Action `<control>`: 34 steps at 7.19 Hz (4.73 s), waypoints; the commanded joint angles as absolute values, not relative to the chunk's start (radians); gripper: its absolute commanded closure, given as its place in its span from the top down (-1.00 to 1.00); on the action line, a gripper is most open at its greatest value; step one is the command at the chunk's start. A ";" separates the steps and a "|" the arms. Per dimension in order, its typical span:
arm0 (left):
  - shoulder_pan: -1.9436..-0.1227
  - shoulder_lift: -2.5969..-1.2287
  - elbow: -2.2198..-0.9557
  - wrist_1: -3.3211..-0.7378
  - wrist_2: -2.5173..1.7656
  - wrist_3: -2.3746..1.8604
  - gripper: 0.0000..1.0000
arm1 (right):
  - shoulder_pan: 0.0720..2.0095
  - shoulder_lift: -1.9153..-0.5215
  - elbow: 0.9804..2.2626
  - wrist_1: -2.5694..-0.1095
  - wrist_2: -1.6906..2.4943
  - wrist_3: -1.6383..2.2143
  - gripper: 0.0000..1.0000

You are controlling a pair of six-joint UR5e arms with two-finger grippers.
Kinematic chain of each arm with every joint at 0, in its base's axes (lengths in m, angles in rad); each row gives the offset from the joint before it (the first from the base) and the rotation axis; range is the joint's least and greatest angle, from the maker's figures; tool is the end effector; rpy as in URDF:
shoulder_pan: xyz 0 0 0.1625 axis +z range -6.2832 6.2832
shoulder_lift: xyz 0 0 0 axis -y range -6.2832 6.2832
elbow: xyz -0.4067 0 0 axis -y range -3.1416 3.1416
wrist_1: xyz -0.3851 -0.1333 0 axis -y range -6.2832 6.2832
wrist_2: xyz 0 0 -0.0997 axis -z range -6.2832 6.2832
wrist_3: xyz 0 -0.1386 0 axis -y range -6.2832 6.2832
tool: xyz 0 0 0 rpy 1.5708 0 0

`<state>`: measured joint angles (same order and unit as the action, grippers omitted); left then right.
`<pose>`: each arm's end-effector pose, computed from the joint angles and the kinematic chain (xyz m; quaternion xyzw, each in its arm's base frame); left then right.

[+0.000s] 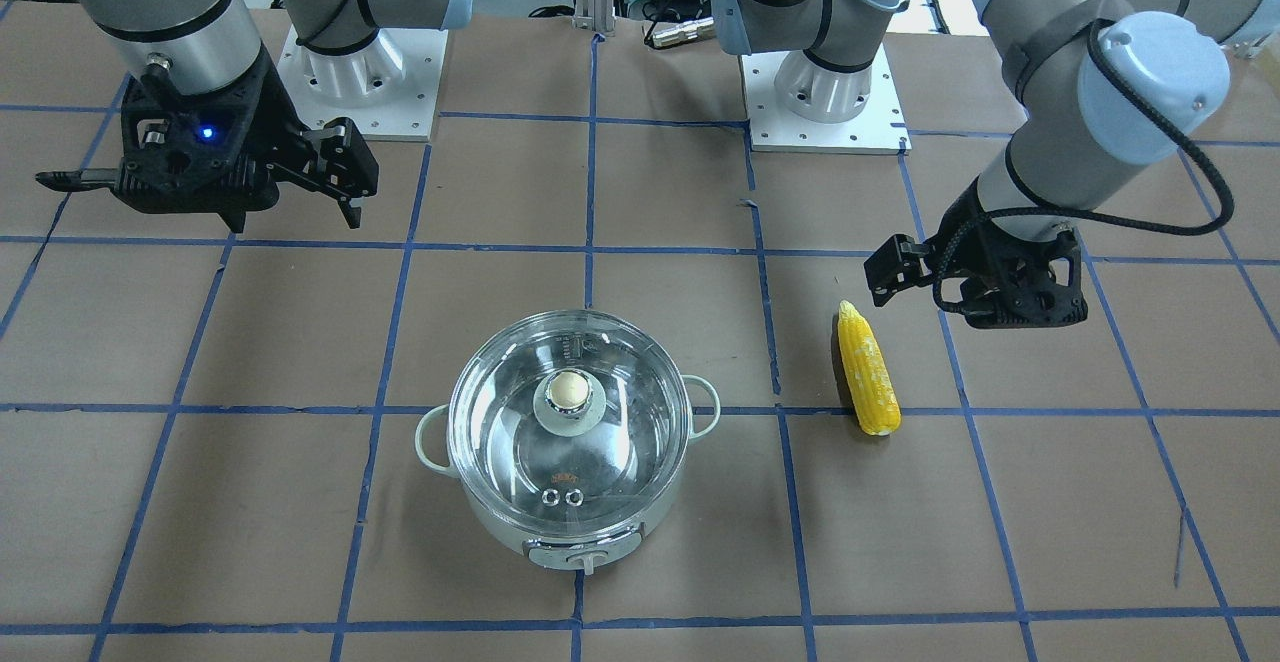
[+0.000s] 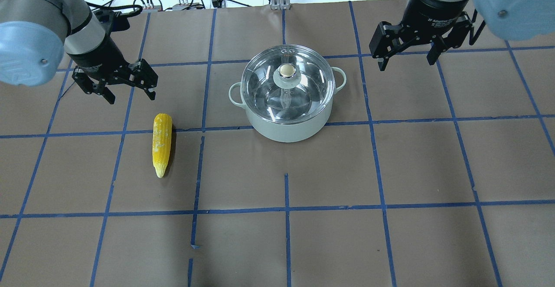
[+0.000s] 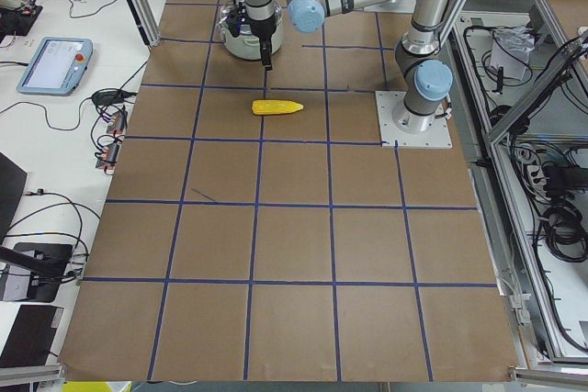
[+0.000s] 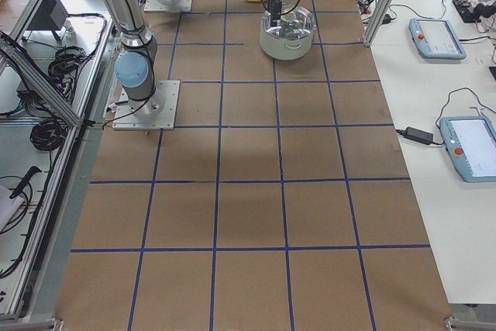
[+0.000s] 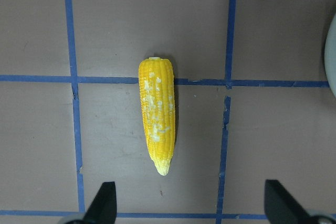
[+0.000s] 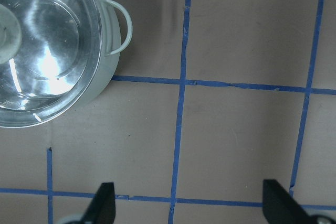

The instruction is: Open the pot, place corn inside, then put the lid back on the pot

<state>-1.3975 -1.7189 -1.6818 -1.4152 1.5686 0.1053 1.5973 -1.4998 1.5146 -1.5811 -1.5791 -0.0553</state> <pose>-0.0424 -0.5324 0.3179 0.0340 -0.9981 -0.0511 0.0083 0.1457 -0.5093 0.4234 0.0409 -0.9992 -0.0023 0.0041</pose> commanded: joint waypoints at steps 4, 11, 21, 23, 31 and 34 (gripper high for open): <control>-1.394 -1.856 -1.906 -0.990 1.575 -0.021 1.00 | 1.810 -1.301 1.456 -1.843 -1.586 0.176 1.00; -1.387 -1.910 -2.074 -0.686 1.565 0.182 1.00 | 1.931 -1.098 1.325 -1.841 -1.594 0.435 0.95; -1.359 -1.879 -2.053 -0.664 1.580 0.153 -0.73 | 1.916 -1.098 1.299 -1.798 -1.589 0.437 -0.48; -1.361 -1.827 -2.022 -0.745 1.591 0.156 -0.73 | 1.895 -1.132 1.197 -1.656 -1.589 0.420 -0.48; -1.754 -1.734 -1.581 -1.364 1.672 -0.223 -0.74 | 1.534 -1.299 1.172 -1.513 -1.615 0.003 -0.48; -1.862 -1.905 -1.395 -1.374 1.605 -0.377 -0.74 | 1.509 -1.310 1.258 -1.531 -1.567 -0.015 -0.48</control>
<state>-1.8140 -1.8375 -1.4723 -1.3720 1.6376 -0.3202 1.5184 -1.3072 1.2243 -1.5201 -1.5957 -0.0019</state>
